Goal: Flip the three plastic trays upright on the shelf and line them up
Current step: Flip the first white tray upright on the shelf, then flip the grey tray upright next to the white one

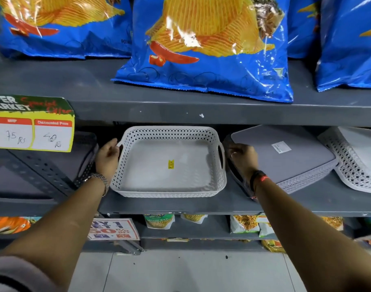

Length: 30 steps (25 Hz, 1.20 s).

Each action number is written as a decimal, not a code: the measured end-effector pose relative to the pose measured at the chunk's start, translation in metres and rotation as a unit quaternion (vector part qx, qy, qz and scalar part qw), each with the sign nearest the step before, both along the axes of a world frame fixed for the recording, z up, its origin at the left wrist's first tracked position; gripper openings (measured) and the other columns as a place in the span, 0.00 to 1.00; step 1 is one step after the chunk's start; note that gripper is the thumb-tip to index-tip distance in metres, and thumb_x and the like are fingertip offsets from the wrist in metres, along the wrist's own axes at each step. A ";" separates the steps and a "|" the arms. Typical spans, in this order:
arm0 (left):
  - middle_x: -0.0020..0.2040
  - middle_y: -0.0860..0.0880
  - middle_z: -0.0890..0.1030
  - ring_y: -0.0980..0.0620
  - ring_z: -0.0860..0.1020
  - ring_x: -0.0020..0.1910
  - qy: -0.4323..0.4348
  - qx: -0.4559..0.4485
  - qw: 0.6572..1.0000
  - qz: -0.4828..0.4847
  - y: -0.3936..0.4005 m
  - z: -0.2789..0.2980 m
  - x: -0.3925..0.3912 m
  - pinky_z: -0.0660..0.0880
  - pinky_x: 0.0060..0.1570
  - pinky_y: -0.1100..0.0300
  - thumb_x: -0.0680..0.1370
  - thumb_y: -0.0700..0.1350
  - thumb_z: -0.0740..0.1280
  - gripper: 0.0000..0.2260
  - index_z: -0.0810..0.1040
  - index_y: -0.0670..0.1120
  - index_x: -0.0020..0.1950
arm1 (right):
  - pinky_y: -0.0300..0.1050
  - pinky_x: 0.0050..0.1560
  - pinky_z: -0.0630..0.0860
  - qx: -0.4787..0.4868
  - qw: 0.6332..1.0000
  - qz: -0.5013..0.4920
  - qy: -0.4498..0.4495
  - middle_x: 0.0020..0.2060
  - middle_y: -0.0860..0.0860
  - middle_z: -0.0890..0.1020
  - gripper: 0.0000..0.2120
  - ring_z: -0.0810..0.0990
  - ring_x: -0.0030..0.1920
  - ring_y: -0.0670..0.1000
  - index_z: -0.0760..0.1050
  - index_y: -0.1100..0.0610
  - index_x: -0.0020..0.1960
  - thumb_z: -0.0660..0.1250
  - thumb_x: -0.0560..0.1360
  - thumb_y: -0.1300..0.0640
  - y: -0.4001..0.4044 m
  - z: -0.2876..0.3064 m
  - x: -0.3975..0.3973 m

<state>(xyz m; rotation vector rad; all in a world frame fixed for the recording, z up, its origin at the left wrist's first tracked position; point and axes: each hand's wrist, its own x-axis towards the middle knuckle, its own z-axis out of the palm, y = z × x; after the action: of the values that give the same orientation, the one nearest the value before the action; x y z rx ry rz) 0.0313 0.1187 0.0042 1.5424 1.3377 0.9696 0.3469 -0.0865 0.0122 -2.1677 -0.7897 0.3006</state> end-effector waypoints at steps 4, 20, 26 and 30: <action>0.61 0.42 0.79 0.47 0.76 0.57 0.038 0.072 0.997 -0.007 -0.015 -0.003 0.006 0.69 0.59 0.59 0.77 0.38 0.60 0.14 0.76 0.45 0.61 | 0.54 0.55 0.78 0.059 0.997 -0.049 0.030 0.45 0.59 0.86 0.14 0.82 0.50 0.57 0.83 0.58 0.45 0.62 0.68 0.68 -0.045 0.011 0.014; 0.52 0.56 0.82 0.45 0.82 0.48 0.123 0.238 0.954 -0.136 -0.269 0.008 0.152 0.77 0.51 0.54 0.74 0.32 0.60 0.22 0.78 0.61 0.50 | 0.47 0.49 0.76 0.095 0.992 -0.074 0.038 0.41 0.57 0.83 0.09 0.79 0.44 0.53 0.82 0.58 0.47 0.64 0.71 0.65 -0.267 -0.017 0.199; 0.65 0.40 0.74 0.43 0.74 0.63 0.161 0.116 0.957 -0.210 -0.308 -0.040 0.201 0.71 0.64 0.46 0.75 0.31 0.61 0.22 0.71 0.49 0.66 | 0.46 0.51 0.70 0.087 0.984 -0.016 0.156 0.42 0.52 0.79 0.14 0.75 0.46 0.51 0.79 0.56 0.49 0.58 0.73 0.68 -0.254 -0.030 0.262; 0.69 0.33 0.68 0.35 0.67 0.69 0.242 0.106 0.950 -0.166 -0.293 -0.048 0.234 0.62 0.69 0.50 0.72 0.26 0.58 0.24 0.65 0.34 0.69 | 0.56 0.51 0.77 0.134 0.947 -0.003 0.293 0.40 0.54 0.80 0.09 0.78 0.44 0.55 0.78 0.54 0.38 0.60 0.71 0.61 -0.226 -0.050 0.295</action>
<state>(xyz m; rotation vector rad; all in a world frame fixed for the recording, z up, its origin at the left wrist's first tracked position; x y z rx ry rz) 0.2655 -0.1747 -0.0436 2.1899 1.2588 0.5517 0.6420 -0.3123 -0.0379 -1.6883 -0.4488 0.7483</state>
